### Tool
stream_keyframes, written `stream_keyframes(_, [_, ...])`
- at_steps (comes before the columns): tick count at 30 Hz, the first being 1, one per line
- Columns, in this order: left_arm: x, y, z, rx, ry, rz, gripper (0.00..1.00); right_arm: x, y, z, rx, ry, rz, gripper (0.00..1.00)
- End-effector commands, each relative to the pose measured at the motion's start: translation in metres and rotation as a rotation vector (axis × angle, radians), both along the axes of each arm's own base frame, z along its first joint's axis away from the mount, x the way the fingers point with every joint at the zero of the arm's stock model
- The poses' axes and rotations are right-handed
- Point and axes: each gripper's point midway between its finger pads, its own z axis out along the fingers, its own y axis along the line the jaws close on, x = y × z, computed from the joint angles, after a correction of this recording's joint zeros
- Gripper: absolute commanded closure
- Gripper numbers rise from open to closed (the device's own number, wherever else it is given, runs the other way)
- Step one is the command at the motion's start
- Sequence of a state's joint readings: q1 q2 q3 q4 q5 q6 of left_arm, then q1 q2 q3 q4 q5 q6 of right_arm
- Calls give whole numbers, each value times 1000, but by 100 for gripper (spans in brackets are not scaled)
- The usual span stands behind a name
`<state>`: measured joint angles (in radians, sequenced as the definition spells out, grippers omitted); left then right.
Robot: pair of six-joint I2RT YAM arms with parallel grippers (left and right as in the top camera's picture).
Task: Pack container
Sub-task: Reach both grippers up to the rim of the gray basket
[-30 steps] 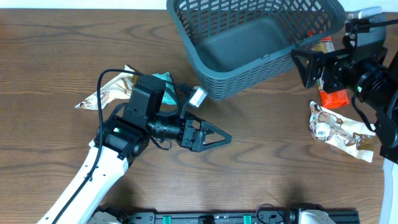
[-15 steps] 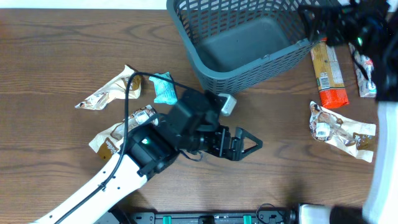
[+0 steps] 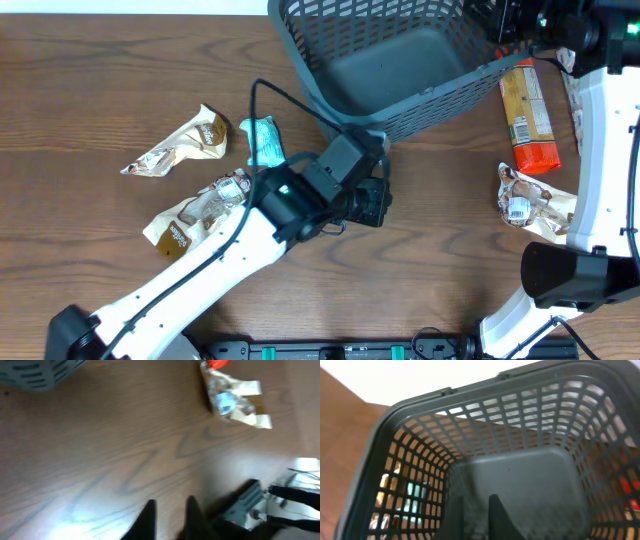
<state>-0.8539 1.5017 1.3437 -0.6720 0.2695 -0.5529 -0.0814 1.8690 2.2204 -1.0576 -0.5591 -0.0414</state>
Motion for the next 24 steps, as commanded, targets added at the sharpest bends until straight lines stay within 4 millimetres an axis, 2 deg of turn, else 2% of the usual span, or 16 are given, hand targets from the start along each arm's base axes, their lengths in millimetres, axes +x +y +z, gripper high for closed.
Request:
stream_keyframes(1, [8,-2,-6,25,-13,22,94,5,-21,3,-57,-11,-90,98])
stream_keyframes(5, [13,-7,-3,7,-35,16,94,7,-37,-2,-97,10,-160,99])
stream_keyframes(9, [17,-12,8,-20,-63,10,94,7,-63,-17,-197,46,-253,99])
stream_keyframes(17, [10,-30,39,-36,-181,-79,94,13,-71,-50,-368,65,-131,99])
stream_keyframes(24, [17,-18,40,98,-296,-15,95,15,-71,-90,-406,165,-57,99])
